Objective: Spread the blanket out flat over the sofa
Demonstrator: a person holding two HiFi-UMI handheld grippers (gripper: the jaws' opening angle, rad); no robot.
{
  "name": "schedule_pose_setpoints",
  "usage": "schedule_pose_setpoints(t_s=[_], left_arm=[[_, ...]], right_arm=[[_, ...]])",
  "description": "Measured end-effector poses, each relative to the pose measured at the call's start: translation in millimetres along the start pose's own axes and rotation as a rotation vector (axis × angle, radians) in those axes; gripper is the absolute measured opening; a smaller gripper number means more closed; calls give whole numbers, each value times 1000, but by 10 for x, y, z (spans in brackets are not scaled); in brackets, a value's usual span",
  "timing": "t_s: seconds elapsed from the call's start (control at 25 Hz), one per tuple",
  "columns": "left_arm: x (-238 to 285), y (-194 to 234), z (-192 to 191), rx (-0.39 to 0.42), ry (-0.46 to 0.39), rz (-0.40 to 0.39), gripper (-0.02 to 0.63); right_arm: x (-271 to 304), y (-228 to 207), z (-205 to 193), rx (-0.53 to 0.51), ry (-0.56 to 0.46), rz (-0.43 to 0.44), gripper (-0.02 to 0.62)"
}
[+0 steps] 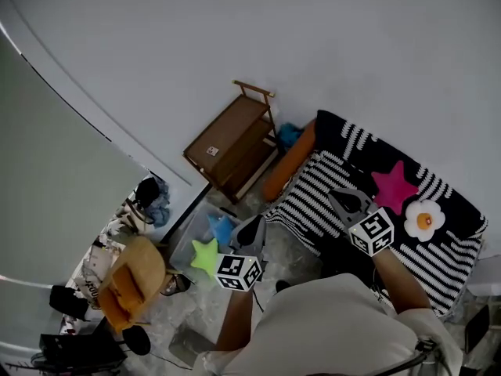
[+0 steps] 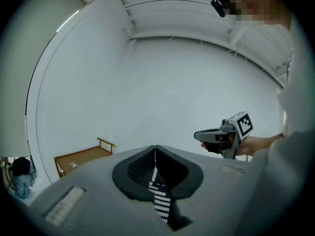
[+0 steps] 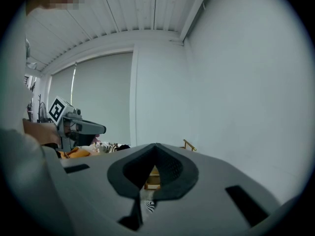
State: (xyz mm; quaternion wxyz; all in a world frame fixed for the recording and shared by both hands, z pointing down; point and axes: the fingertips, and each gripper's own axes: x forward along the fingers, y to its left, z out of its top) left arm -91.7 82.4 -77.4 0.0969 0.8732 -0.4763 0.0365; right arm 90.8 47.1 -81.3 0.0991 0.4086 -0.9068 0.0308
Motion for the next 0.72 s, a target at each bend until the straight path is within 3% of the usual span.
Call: schedule_pose_setpoints(t_s=[0.72], left_arm=[[46, 123, -11, -20, -19, 38, 18]], right_arm=[[122, -62, 37, -17, -7, 16, 3]])
